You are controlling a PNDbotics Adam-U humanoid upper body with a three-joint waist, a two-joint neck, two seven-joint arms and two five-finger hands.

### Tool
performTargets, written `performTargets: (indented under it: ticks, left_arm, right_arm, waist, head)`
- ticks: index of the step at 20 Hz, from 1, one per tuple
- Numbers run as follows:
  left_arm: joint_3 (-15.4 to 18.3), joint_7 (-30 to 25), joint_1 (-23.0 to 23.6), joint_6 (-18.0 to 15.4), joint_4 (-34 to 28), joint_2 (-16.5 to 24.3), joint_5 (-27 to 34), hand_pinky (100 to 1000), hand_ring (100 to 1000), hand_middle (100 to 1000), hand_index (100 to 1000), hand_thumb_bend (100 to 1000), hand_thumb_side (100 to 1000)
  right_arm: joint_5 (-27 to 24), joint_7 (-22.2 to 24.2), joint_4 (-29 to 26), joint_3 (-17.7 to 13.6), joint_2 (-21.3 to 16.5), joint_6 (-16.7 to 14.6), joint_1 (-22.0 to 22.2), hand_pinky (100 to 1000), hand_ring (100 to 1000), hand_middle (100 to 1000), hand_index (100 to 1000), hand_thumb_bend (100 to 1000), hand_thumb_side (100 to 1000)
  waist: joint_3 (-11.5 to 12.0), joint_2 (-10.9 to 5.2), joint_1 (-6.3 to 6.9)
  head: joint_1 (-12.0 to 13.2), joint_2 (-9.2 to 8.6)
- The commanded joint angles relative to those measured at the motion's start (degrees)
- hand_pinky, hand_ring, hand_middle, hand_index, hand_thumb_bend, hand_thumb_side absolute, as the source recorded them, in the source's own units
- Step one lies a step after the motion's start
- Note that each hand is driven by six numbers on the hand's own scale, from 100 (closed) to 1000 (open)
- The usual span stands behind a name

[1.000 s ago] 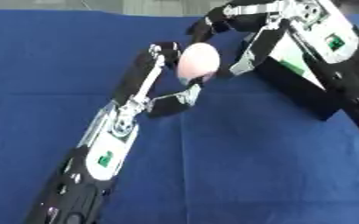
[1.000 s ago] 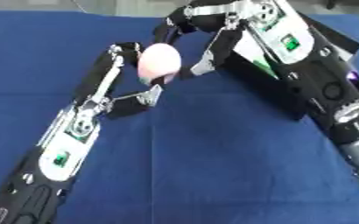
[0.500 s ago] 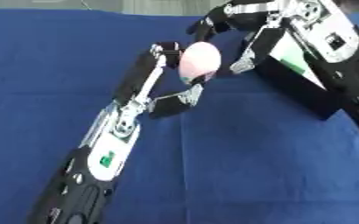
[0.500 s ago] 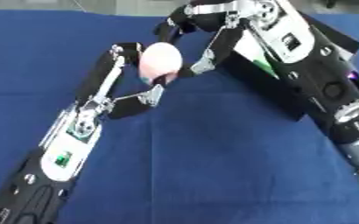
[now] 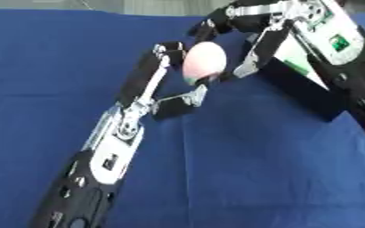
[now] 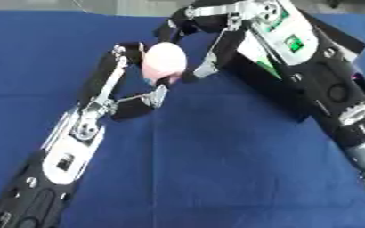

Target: Pick up the objects with one hand, pass them to the other hand, and then place them into the box on the other side of the table.

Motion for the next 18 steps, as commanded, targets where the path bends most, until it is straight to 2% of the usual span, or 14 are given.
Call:
performTargets:
  ticks: [1,3,6,9,14,18]
  left_arm:
    - [0.0,0.3,-1.0,-0.2,-1.1,-0.7,0.2,573,546,501,514,100,281]
    - [0.0,0.3,-1.0,-0.2,-1.0,-0.7,0.3,573,546,501,514,100,282]
    - [0.0,0.3,-0.9,-0.2,-0.9,-0.7,0.3,573,545,501,514,100,283]
    - [0.0,0.2,-0.8,-0.2,-0.7,-0.7,0.2,574,546,502,517,100,283]
    - [0.1,0.1,-0.7,0.0,-0.4,-0.8,0.0,573,546,503,537,100,270]
    - [0.1,0.3,-0.7,0.2,-0.2,-0.8,0.1,574,548,508,565,100,209]
  right_arm:
    - [-0.3,0.0,-0.8,-0.6,-0.8,0.4,-1.1,850,1000,628,688,433,100]
    - [-0.8,0.0,-0.8,-0.8,-0.8,1.0,-1.2,844,1000,609,670,407,100]
    - [-1.7,0.0,-0.7,-1.3,-0.8,2.5,-1.2,837,1000,569,627,321,100]
    - [-2.5,0.0,-0.7,-1.5,-0.8,3.7,-1.2,827,995,523,574,178,100]
    - [-4.2,0.0,-1.3,-1.5,-0.8,5.5,-1.2,812,960,467,521,197,100]
    - [-5.2,0.0,-1.8,-1.3,-0.9,6.6,-1.1,806,947,434,502,240,100]
  waist:
    - [-0.1,-0.25,-0.53]
    - [-0.1,-0.28,-0.53]
    - [-0.2,-0.28,-0.53]
    - [-0.2,-0.23,-0.52]
    - [-0.3,-0.17,-0.5]
    - [-0.3,-0.23,-0.43]
  head:
    - [-0.3,-0.08]
    - [-0.4,-0.09]
    - [-0.4,-0.07]
    - [-0.5,-0.02]
    - [-0.6,0.12]
    - [-0.4,-0.04]
